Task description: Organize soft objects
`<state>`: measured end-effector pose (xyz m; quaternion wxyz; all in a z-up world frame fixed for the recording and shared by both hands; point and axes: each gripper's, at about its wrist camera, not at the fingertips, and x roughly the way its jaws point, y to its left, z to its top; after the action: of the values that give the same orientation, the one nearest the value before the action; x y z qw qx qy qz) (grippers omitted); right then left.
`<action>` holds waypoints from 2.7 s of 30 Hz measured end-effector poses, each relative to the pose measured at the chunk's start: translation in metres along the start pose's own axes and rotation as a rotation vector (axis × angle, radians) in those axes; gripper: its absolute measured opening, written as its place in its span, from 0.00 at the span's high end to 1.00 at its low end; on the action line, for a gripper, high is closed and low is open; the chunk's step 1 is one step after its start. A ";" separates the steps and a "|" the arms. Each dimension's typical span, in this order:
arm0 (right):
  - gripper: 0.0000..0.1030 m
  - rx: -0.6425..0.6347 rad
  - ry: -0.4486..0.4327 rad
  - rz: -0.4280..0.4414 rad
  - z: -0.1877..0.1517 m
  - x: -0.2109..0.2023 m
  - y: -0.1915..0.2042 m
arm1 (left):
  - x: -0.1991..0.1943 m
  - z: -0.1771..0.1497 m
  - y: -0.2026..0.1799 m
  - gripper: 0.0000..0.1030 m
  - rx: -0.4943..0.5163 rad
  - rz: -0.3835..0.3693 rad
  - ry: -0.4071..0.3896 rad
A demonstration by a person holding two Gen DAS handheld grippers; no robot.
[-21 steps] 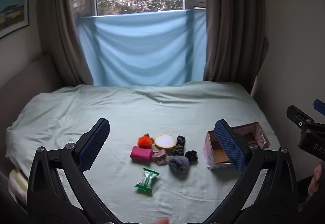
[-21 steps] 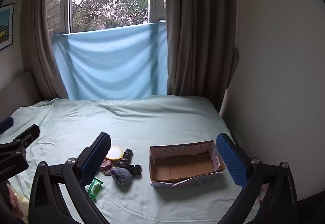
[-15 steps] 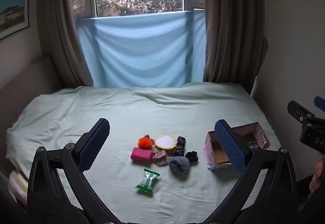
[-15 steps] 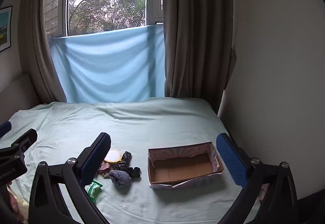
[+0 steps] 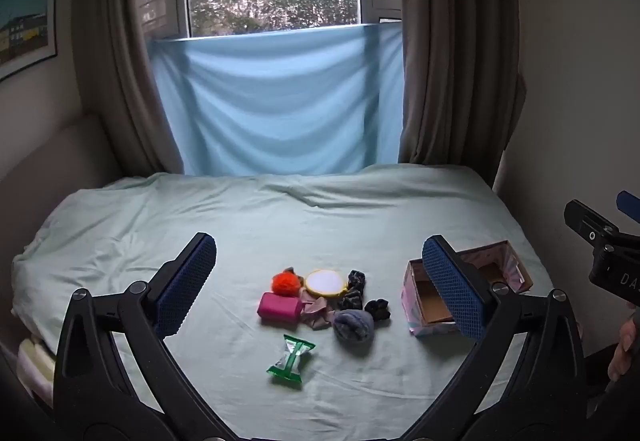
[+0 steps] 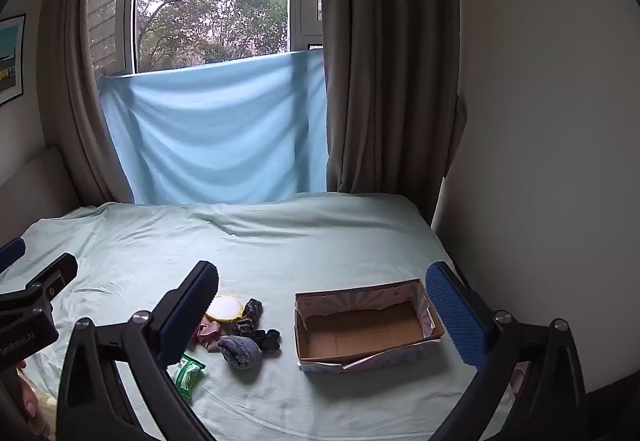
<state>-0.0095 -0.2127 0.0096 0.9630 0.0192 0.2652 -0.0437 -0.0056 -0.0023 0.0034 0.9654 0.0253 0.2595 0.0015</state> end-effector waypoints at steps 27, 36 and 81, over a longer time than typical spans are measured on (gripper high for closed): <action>0.00 0.006 0.010 0.003 0.002 -0.007 0.001 | 0.000 -0.009 -0.003 0.01 -0.006 -0.032 0.015; 0.00 0.006 0.007 0.008 0.000 -0.007 0.000 | 0.002 -0.010 -0.003 0.01 -0.012 -0.029 0.017; 0.00 0.015 0.004 0.045 0.001 -0.006 -0.008 | 0.000 -0.012 -0.004 0.01 -0.019 -0.021 0.045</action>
<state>-0.0148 -0.2208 0.0138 0.9631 0.0325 0.2663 -0.0240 -0.0122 -0.0058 -0.0072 0.9595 0.0132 0.2813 -0.0056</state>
